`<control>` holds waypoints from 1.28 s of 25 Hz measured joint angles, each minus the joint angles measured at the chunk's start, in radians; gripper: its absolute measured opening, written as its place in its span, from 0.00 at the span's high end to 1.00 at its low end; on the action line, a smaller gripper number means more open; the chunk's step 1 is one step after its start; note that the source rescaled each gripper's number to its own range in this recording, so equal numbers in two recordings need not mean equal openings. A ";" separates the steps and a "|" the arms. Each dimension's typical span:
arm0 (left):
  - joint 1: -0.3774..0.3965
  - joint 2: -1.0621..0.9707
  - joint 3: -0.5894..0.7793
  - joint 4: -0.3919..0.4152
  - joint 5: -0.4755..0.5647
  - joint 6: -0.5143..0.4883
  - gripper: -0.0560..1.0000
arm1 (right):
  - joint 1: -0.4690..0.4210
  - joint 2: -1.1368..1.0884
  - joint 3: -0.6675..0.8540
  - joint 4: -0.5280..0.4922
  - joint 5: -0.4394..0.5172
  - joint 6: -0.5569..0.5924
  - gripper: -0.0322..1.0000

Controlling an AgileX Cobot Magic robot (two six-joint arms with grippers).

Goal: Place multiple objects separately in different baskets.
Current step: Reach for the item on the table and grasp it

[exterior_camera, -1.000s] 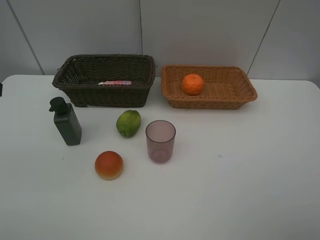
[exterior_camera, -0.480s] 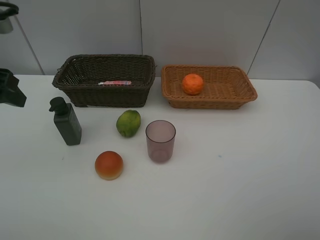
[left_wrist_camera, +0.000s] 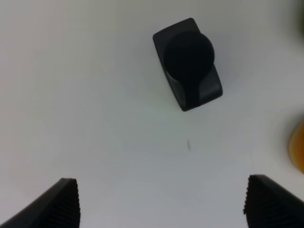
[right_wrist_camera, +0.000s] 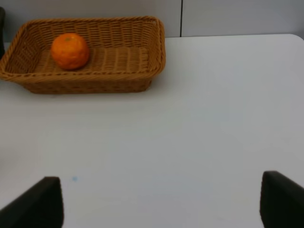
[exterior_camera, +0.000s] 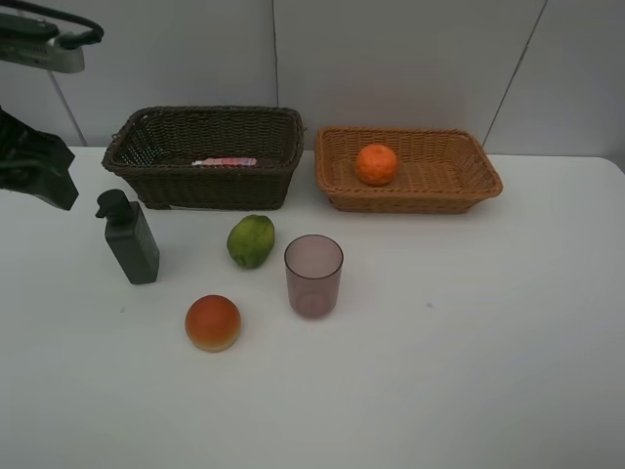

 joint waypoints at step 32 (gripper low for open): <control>-0.019 0.351 -0.049 -0.023 -0.205 -0.263 0.09 | 0.000 0.000 0.000 0.000 0.000 0.000 0.20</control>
